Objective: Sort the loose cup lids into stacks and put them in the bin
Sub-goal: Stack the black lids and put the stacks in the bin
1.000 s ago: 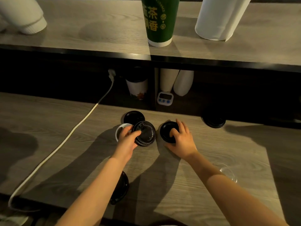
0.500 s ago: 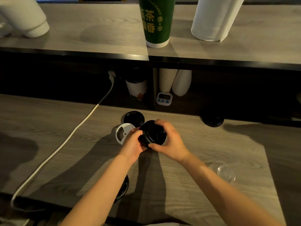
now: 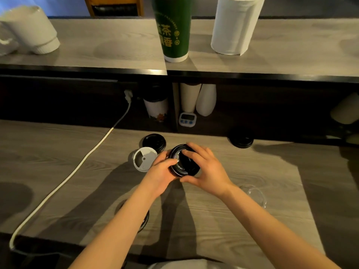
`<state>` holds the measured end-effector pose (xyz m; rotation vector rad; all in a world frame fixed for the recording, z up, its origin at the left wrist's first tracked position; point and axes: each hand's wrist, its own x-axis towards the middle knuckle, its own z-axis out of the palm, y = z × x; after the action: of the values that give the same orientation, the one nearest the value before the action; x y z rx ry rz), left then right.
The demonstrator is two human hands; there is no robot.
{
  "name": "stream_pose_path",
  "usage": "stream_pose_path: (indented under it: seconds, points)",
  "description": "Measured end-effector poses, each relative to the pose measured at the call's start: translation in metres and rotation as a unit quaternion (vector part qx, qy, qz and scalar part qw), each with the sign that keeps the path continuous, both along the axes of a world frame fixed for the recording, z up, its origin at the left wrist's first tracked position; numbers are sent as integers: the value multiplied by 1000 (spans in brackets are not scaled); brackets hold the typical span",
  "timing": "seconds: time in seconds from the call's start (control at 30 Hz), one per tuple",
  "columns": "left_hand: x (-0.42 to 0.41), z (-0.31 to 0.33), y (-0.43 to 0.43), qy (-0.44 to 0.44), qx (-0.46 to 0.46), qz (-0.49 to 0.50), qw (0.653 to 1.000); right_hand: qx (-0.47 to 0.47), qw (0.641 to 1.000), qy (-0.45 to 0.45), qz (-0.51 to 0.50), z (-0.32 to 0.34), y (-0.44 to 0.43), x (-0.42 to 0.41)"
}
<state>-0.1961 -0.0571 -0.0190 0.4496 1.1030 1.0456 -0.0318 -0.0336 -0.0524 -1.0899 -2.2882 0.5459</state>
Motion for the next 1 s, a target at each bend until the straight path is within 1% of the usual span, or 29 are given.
stream_pose_path:
  seconds: [0.1, 0.2, 0.3, 0.37, 0.43, 0.5, 0.57, 0.63, 0.77, 0.87, 1.0]
  points:
    - [17, 0, 6, 7, -2, -11, 1000, -31, 999, 13, -16, 4, -3, 19]
    - [40, -1, 16, 26, -2, -9, 1000, -73, 995, 40, -55, 6, -4, 44]
    - [60, -3, 28, 64, -7, 7, 998, -72, 992, 42, -98, 3, -5, 72]
    - [69, -4, 36, 76, -20, 29, 996, -71, 986, 34, -145, -2, -2, 90]
    - [74, -7, 44, 87, -26, 50, 995, -76, 976, 27, -204, -11, 8, 107]
    - [76, -11, 48, 98, -27, 58, 993, -106, 959, 23, -263, -22, 22, 122]
    - [75, -12, 50, 97, -27, 68, 993, -151, 934, 20, -324, -33, 37, 134]
    - [74, -12, 51, 88, -29, 81, 992, -182, 910, 37, -371, -39, 53, 139]
    - [70, -13, 59, 103, -27, 93, 990, -235, 874, 74, -418, -51, 83, 135]
    - [69, -12, 64, 117, -20, 93, 989, -235, 870, 77, -426, -64, 97, 127]
    - [68, -10, 67, 130, -9, 90, 987, -218, 871, 48, -437, -76, 100, 120]
